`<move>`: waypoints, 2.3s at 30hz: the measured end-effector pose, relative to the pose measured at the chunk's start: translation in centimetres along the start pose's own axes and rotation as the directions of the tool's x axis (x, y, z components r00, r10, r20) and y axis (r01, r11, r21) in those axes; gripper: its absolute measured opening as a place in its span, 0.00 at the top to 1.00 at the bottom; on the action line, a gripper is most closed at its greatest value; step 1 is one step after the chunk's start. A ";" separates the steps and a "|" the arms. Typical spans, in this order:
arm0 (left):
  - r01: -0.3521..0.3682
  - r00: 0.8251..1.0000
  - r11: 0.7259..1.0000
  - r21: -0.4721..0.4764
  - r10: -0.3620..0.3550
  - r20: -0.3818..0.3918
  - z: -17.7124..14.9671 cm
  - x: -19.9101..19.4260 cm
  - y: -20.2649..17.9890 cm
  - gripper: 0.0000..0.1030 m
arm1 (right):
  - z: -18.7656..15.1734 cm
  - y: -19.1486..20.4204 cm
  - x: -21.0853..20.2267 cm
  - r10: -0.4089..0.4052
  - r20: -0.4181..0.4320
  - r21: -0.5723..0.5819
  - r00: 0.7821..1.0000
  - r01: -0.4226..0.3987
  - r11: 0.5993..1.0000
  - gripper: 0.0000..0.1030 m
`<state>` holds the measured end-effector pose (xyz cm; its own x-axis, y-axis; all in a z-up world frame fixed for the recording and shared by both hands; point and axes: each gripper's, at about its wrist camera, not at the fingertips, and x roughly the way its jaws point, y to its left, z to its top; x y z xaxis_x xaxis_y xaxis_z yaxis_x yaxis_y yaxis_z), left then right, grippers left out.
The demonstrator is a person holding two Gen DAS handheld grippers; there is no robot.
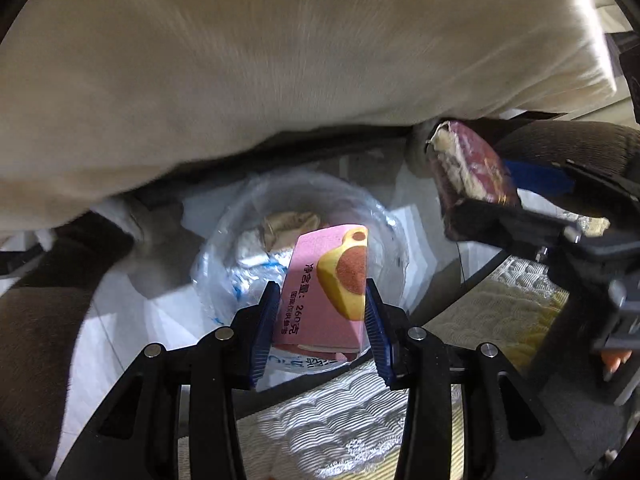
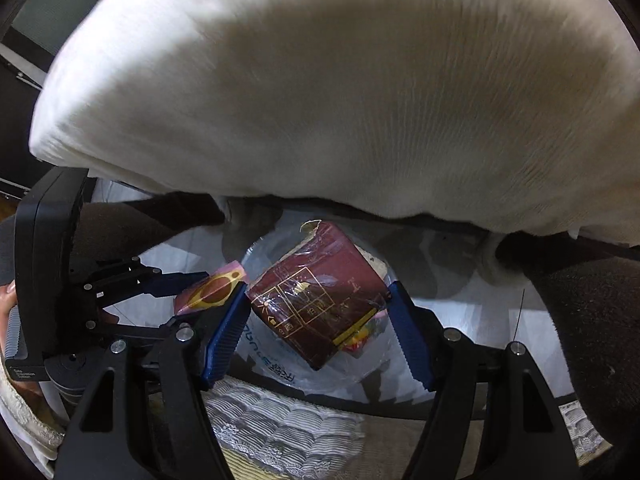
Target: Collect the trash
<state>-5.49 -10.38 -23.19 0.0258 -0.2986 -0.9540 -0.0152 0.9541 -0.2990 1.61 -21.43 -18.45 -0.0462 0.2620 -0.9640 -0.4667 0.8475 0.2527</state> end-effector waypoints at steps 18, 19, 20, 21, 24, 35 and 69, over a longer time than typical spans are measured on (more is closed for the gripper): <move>-0.026 0.965 0.999 -0.035 0.016 -0.261 0.7 10.8 3.0 0.60 | -0.3 -3.2 12.5 -0.017 -0.357 0.117 0.934 0.062 0.991 0.33; -0.029 0.962 0.999 -0.035 0.019 -0.273 0.6 11.1 3.1 0.60 | -0.3 -3.2 13.0 -0.021 -0.372 0.113 0.928 0.068 0.991 0.33; -0.034 0.959 0.999 -0.034 0.023 -0.283 0.6 11.4 3.3 0.60 | -0.4 -3.2 13.4 -0.022 -0.383 0.112 0.923 0.070 0.991 0.33; -0.040 0.956 0.999 -0.030 0.029 -0.293 0.6 11.8 3.4 0.60 | -0.6 -3.3 13.8 -0.022 -0.394 0.113 0.919 0.072 0.991 0.33; -0.052 0.947 0.998 -0.028 0.041 -0.317 0.4 12.7 3.8 0.60 | -1.0 -3.6 14.7 -0.025 -0.418 0.111 0.908 0.078 0.991 0.33; -0.117 0.935 0.993 -0.019 0.104 -0.339 0.0 13.4 4.4 0.06 | -1.3 -4.0 15.5 -0.103 -0.437 0.077 0.894 0.151 0.986 0.08; -0.198 0.979 0.979 0.049 0.200 -0.037 0.1 1.3 0.4 0.06 | 0.0 -1.2 4.6 -0.251 -0.146 0.004 0.957 0.254 0.967 0.05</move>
<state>-5.38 -10.41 -24.49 -0.0147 -0.1025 -0.9946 0.0291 0.9943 -0.1029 1.97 -21.27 -23.17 -0.0561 -0.0292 -0.9980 -0.4593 0.8883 -0.0002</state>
